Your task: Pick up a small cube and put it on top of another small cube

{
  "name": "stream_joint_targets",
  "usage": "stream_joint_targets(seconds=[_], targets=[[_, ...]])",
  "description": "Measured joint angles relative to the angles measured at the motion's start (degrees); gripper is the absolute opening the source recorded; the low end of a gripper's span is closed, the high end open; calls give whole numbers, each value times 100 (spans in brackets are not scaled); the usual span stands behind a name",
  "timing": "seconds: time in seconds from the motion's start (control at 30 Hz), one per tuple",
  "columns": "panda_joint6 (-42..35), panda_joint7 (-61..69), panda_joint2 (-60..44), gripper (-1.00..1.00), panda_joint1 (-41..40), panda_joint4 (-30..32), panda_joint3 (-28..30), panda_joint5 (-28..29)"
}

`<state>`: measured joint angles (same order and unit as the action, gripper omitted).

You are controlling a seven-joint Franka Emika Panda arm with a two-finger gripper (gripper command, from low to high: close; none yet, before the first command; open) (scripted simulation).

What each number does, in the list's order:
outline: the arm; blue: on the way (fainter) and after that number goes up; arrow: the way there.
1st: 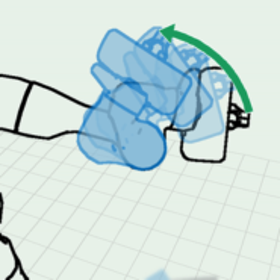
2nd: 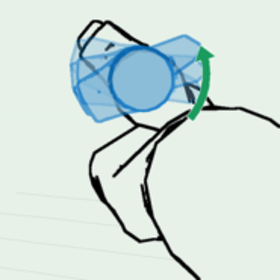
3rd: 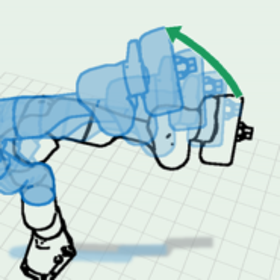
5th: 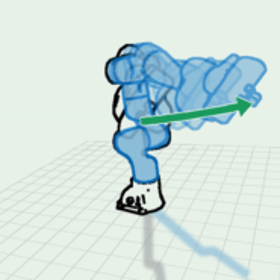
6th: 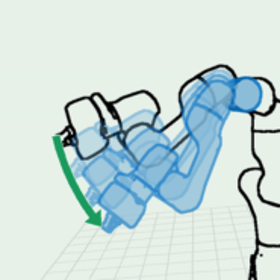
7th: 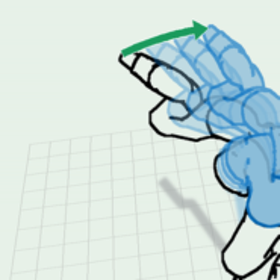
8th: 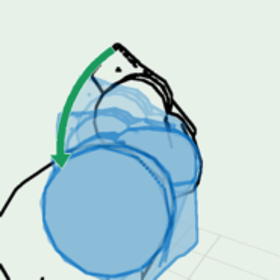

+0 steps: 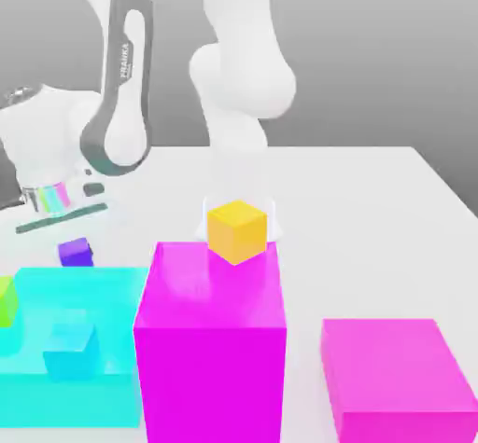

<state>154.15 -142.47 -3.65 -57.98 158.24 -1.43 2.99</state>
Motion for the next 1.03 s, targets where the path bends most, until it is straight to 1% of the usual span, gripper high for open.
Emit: stream_joint_targets(seconds=[0.2, 0.4, 0.63, 0.77, 0.83, 0.9, 0.93, 1.03], targets=[[-443, 1405, -239, -100, -208, -824, 29, 139], [-1077, 2259, -294, -100, 79, -1982, -383, 35], [-1788, 940, 113, -100, 1471, -2528, -1109, -299], [-2088, 22, 363, -100, 2212, -2508, -1291, -344], [-1835, -250, 248, -100, 2715, -2370, -1147, -269], [-1398, -371, -64, -100, 2508, -2239, -920, -176], [-1231, -410, -188, 100, 2474, -2194, -895, -134], [-1231, -410, -188, 100, 2475, -2194, -895, -134]])
